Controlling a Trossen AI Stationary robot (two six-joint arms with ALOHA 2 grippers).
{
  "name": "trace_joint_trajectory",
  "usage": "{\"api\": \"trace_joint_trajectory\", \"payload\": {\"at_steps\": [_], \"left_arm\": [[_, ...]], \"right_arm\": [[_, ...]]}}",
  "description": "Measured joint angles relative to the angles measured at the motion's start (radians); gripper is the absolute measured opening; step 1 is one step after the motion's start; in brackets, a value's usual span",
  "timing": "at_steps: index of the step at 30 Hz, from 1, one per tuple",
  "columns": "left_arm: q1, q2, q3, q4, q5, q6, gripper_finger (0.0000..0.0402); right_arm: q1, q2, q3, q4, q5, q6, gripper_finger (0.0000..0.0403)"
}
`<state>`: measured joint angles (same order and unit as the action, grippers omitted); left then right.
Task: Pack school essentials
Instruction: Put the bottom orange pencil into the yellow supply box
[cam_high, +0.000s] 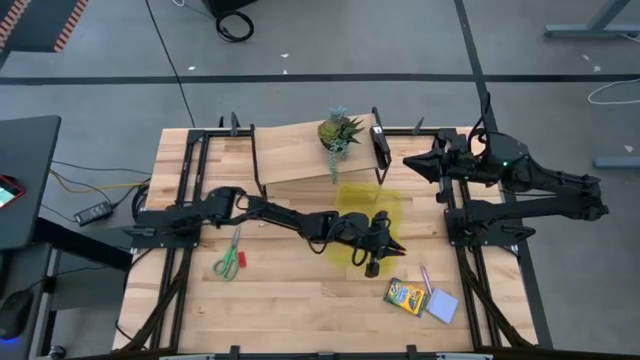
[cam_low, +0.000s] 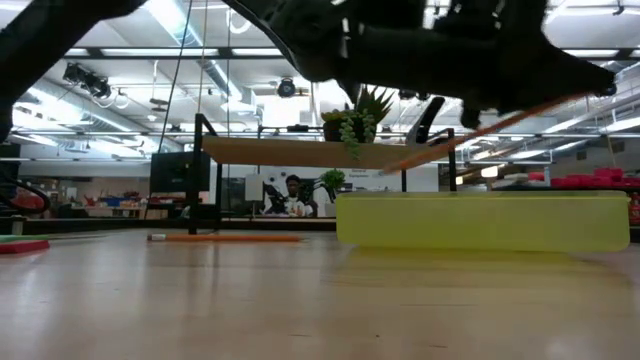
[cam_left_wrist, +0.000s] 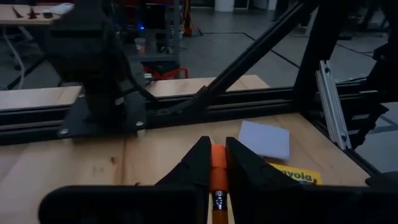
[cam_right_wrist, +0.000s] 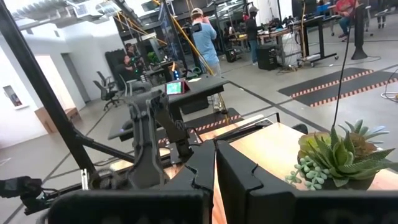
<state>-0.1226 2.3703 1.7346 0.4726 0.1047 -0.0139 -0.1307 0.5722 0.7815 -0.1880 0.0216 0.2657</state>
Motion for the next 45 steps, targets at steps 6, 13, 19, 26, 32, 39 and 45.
{"api": "trace_joint_trajectory", "payload": {"at_steps": [6, 13, 19, 26, 32, 39, 45], "left_arm": [[0.000, 0.045, 0.043, -0.117, 0.037, 0.000, 0.0040], [0.014, 0.045, 0.044, -0.128, 0.062, -0.053, 0.0036], [0.008, 0.045, 0.044, -0.159, 0.093, -0.097, 0.0043], [-0.017, 0.045, 0.044, -0.233, 0.099, -0.097, 0.0038], [-0.015, 0.050, 0.045, -0.247, 0.094, -0.052, 0.0042], [-0.009, 0.070, 0.044, -0.250, 0.091, -0.051, 0.0039], [-0.009, 0.069, 0.045, -0.255, 0.088, -0.035, 0.0046]], "right_arm": [[0.000, 0.000, 0.000, 0.000, 0.000, 0.000, 0.0023], [0.000, 0.000, 0.000, 0.000, 0.000, -0.009, 0.0023], [0.000, 0.001, 0.000, 0.000, 0.000, -0.041, 0.0023], [0.000, 0.003, 0.000, 0.000, 0.000, -0.045, 0.0023], [0.000, 0.003, 0.000, 0.001, 0.000, -0.042, 0.0023], [0.000, 0.003, 0.000, 0.003, 0.000, -0.042, 0.0023], [0.000, 0.003, 0.000, 0.004, 0.000, -0.042, 0.0023]]}}
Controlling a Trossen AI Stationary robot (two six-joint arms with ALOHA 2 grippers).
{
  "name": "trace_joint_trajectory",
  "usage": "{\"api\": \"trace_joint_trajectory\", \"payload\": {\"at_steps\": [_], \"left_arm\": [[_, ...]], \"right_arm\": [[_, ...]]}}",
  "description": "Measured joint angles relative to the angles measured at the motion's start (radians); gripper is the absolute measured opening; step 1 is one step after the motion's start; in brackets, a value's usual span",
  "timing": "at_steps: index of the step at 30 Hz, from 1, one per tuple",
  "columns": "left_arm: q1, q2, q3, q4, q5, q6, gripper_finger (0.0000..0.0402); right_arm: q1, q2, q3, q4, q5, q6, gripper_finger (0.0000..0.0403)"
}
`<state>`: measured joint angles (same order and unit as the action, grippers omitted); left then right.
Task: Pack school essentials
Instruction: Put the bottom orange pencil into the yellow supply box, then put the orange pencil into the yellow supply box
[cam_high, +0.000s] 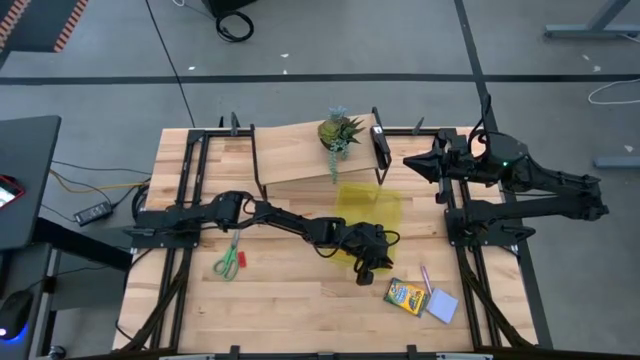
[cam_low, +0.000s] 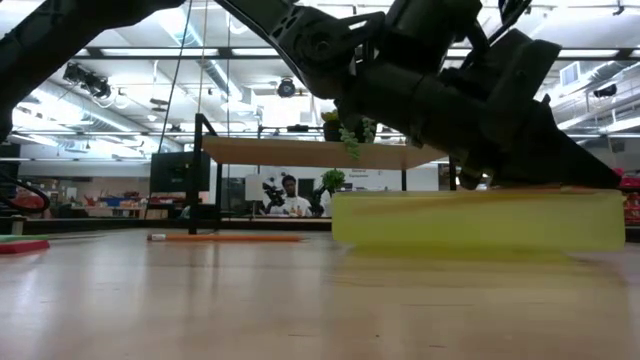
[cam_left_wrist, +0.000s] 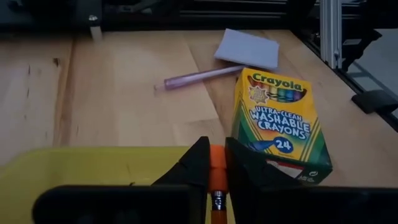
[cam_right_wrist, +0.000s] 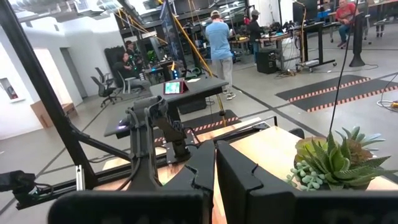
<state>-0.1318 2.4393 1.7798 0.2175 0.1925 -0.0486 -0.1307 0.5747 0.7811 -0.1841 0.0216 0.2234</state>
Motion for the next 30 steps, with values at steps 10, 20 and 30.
{"api": "trace_joint_trajectory", "payload": {"at_steps": [10, 20, 30], "left_arm": [[-0.001, 0.000, 0.000, 0.001, 0.000, -0.015, 0.0076], [0.000, 0.000, 0.000, 0.002, 0.000, -0.041, 0.0107], [0.007, -0.059, -0.001, -0.016, 0.007, -0.069, 0.0100]], "right_arm": [[0.000, 0.000, 0.000, 0.000, 0.000, 0.000, 0.0023], [0.000, 0.000, 0.000, 0.000, 0.000, 0.000, 0.0023], [0.000, 0.000, 0.000, 0.000, 0.000, -0.004, 0.0023]]}}
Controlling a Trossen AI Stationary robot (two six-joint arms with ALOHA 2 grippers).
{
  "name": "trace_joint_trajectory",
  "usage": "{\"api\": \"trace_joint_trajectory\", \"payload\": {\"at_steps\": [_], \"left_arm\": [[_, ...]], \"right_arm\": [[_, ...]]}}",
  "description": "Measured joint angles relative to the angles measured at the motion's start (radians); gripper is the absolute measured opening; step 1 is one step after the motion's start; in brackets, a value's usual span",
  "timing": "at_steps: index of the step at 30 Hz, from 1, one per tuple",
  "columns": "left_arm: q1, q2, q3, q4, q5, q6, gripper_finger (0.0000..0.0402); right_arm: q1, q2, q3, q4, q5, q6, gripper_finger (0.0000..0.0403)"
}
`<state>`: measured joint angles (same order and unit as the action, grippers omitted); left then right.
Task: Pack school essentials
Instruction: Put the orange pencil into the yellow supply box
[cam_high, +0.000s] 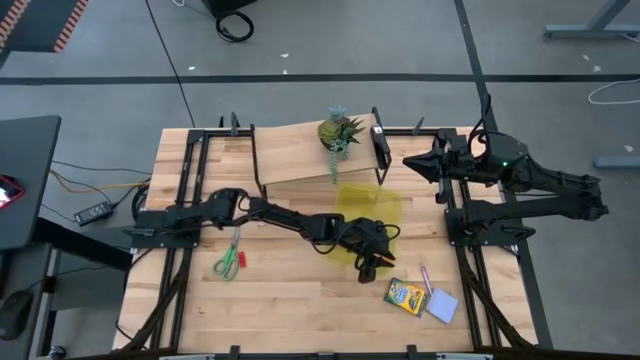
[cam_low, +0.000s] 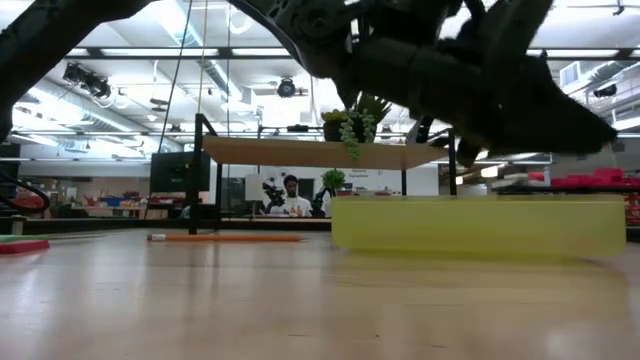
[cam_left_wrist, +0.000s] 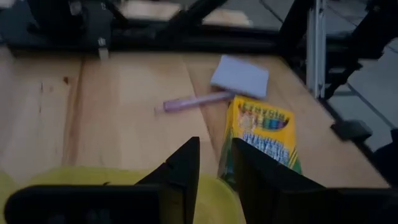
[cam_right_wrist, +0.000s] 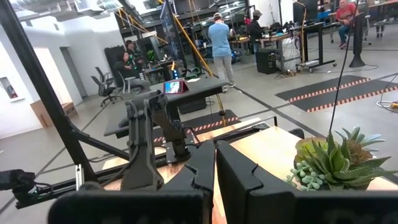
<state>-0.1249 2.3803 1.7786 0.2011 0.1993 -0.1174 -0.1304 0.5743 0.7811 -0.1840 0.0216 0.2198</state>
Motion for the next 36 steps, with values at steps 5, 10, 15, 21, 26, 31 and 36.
{"api": "trace_joint_trajectory", "payload": {"at_steps": [5, 10, 15, 21, 26, 31, 36], "left_arm": [[0.012, -0.053, 0.000, -0.100, 0.000, -0.003, 0.0098], [0.017, -0.088, 0.000, -0.201, 0.000, 0.033, 0.0094], [0.017, -0.109, 0.000, -0.275, 0.000, 0.051, 0.0094], [0.022, -0.165, -0.001, -0.428, -0.018, 0.086, 0.0093], [0.024, -0.205, -0.041, -0.516, -0.021, 0.108, 0.0093], [0.022, -0.303, -0.175, -0.526, -0.040, 0.094, 0.0088], [0.023, -0.414, -0.334, -0.498, -0.068, 0.051, 0.0073]], "right_arm": [[0.000, -0.001, 0.001, 0.008, 0.000, 0.013, 0.0023], [0.000, -0.001, 0.028, 0.005, 0.010, 0.007, 0.0023], [0.000, -0.001, 0.051, -0.007, 0.016, -0.002, 0.0023], [0.000, -0.001, 0.060, -0.010, 0.016, -0.001, 0.0023], [0.000, -0.001, 0.060, -0.010, 0.016, 0.006, 0.0023], [0.000, -0.001, 0.060, -0.010, 0.016, 0.008, 0.0023], [0.000, 0.000, 0.060, -0.010, 0.023, 0.007, 0.0023]]}}
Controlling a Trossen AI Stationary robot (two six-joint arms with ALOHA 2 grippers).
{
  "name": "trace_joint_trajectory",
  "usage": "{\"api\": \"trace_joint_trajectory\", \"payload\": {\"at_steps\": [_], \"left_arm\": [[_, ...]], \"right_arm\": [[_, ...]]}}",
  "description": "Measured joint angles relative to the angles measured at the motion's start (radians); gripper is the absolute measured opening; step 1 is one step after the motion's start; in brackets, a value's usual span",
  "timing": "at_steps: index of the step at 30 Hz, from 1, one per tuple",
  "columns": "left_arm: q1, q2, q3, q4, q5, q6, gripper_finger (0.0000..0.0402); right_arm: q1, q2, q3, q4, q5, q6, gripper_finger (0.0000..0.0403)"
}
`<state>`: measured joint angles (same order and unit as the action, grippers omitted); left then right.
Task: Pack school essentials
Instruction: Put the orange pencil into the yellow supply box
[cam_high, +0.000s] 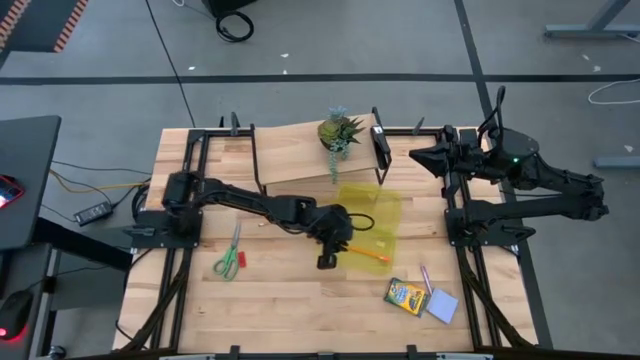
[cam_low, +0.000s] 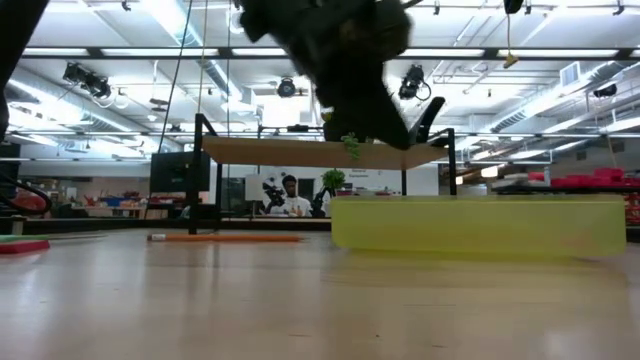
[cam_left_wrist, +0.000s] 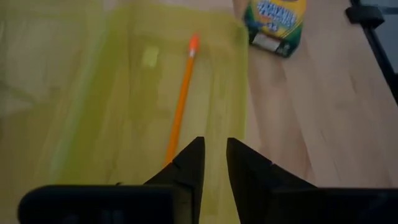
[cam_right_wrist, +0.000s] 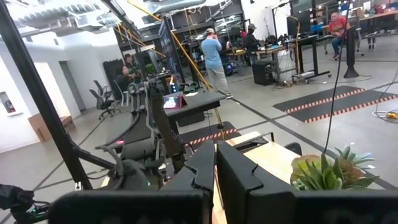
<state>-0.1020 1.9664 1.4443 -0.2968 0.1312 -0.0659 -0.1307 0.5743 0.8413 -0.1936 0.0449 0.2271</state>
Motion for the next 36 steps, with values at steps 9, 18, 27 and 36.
{"api": "trace_joint_trajectory", "payload": {"at_steps": [9, 18, 27, 36], "left_arm": [[-0.001, -0.137, -0.247, 0.095, -0.008, -0.048, 0.0059], [0.004, -0.207, -0.423, 0.178, -0.022, -0.058, 0.0058], [0.004, -0.345, -0.617, 0.251, -0.072, -0.113, 0.0056], [0.002, -0.500, -0.806, 0.314, -0.129, -0.192, 0.0056]], "right_arm": [[0.000, 0.001, 0.000, 0.000, 0.038, -0.014, 0.0023], [0.000, 0.007, 0.000, -0.007, 0.063, 0.007, 0.0023], [0.000, 0.022, 0.000, -0.010, 0.112, 0.030, 0.0023], [0.000, 0.056, 0.000, -0.016, 0.118, 0.035, 0.0023]]}}
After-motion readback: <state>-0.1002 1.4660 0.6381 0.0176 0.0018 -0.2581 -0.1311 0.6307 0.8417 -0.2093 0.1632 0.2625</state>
